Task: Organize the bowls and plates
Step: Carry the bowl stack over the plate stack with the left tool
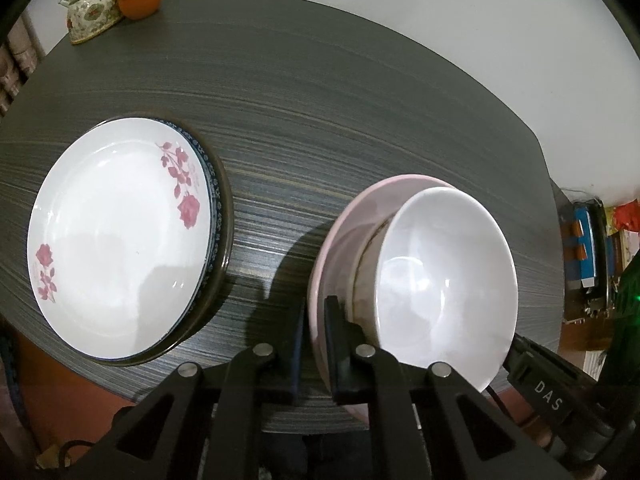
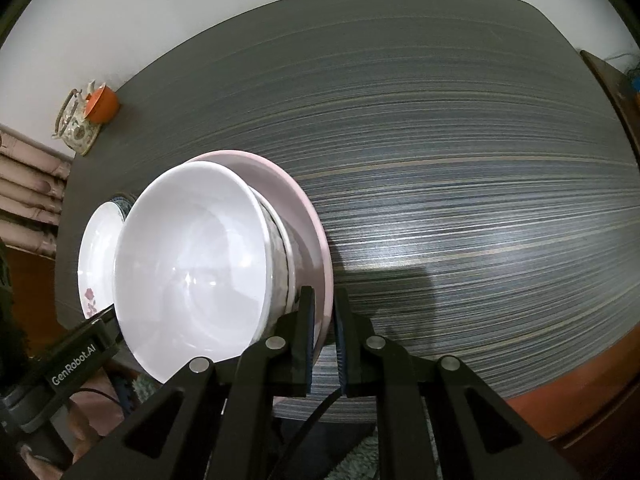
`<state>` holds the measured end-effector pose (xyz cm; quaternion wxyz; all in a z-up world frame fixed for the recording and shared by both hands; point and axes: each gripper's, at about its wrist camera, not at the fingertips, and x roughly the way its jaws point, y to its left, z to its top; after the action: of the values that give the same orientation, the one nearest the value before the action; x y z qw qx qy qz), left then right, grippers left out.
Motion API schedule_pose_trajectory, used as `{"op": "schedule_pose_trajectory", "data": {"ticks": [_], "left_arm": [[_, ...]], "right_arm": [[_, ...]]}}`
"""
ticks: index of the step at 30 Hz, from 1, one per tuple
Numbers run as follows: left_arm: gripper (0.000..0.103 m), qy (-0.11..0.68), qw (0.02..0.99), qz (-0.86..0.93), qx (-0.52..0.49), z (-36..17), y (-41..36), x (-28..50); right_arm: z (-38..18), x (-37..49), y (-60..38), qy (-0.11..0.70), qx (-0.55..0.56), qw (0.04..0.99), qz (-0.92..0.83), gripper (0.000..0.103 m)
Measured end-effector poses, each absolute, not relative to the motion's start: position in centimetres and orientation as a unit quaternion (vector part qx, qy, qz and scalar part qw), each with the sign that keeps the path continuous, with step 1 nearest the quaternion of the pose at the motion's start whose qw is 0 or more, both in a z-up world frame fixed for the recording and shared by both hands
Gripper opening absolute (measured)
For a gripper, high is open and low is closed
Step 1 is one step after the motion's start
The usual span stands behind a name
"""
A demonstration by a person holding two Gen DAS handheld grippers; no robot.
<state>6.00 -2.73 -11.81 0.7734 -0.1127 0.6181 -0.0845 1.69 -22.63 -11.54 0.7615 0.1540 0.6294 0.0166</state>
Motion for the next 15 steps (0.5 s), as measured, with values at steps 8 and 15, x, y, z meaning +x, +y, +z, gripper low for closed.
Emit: {"op": "schedule_pose_trajectory", "data": {"ticks": [8, 15], "left_arm": [[0.007, 0.611, 0.778, -0.086, -0.116, -11.0, -2.2, 5.9], [0.007, 0.6, 0.786, -0.08, -0.126, -9.3, -1.0, 5.9]], "right_arm": [[-10.7, 1.5, -22.5, 0.621, 0.148, 0.769, 0.02, 0.012], [-9.1, 1.8, -21.9, 0.612, 0.143, 0.778, 0.027, 0.012]]}}
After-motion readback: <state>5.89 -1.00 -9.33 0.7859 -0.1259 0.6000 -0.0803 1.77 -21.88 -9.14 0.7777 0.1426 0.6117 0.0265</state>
